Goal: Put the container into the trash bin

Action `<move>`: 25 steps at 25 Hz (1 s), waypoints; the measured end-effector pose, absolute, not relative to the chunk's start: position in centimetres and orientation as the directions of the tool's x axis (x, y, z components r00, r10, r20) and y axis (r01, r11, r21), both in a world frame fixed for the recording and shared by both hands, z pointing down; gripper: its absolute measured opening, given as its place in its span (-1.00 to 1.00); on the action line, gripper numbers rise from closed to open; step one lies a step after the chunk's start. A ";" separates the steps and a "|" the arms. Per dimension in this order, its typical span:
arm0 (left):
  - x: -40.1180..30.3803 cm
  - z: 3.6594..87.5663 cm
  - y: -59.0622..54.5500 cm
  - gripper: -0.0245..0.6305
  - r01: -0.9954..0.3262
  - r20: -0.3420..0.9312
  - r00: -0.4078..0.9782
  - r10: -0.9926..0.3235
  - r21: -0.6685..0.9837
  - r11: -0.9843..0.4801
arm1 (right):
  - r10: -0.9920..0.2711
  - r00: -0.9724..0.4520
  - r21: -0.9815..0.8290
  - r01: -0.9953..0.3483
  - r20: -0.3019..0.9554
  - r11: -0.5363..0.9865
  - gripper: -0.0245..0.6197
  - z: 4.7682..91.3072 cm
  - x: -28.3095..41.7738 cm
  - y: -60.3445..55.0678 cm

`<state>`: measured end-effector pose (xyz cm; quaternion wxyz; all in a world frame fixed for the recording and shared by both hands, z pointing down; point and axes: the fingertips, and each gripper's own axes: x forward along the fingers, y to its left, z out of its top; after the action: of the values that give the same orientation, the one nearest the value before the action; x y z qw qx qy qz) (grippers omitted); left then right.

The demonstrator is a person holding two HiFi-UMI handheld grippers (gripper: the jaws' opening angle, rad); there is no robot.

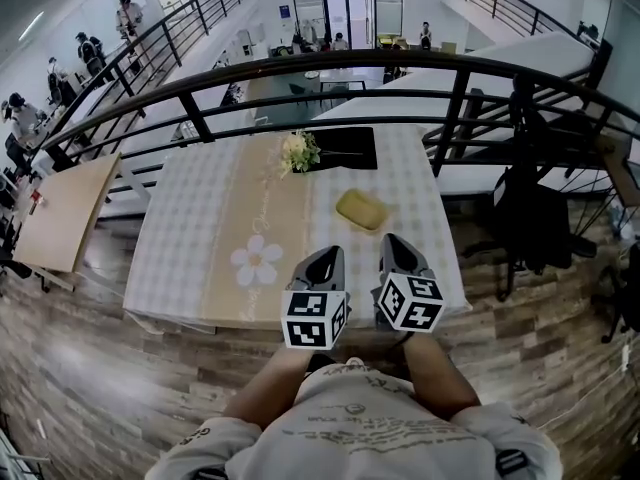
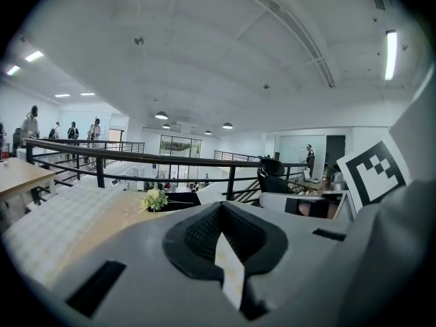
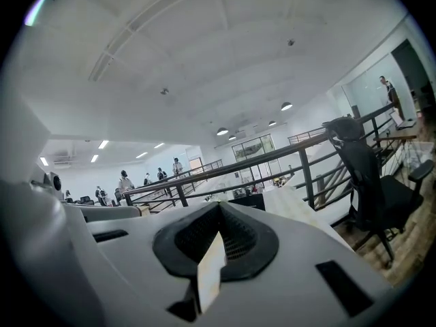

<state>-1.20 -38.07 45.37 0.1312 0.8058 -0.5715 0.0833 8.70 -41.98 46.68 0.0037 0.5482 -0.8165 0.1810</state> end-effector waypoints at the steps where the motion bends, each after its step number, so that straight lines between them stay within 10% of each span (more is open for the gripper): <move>1: -1.2 45.4 -38.3 -0.92 -0.942 0.285 0.334 -0.898 0.119 -0.313 | -0.893 -0.398 -0.291 -0.897 0.208 0.332 -0.92 46.8 8.7 -42.2; 25: -5.4 51.1 -50.6 -0.92 -0.916 0.393 0.401 -0.827 0.181 -0.358 | -0.884 -0.287 -0.275 -0.942 0.368 0.191 -0.91 55.0 6.4 -54.1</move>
<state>-5.44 -50.59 51.07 0.1880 0.8157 -0.5342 0.1177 6.38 -54.07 54.98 0.0634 0.5937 -0.7691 0.2278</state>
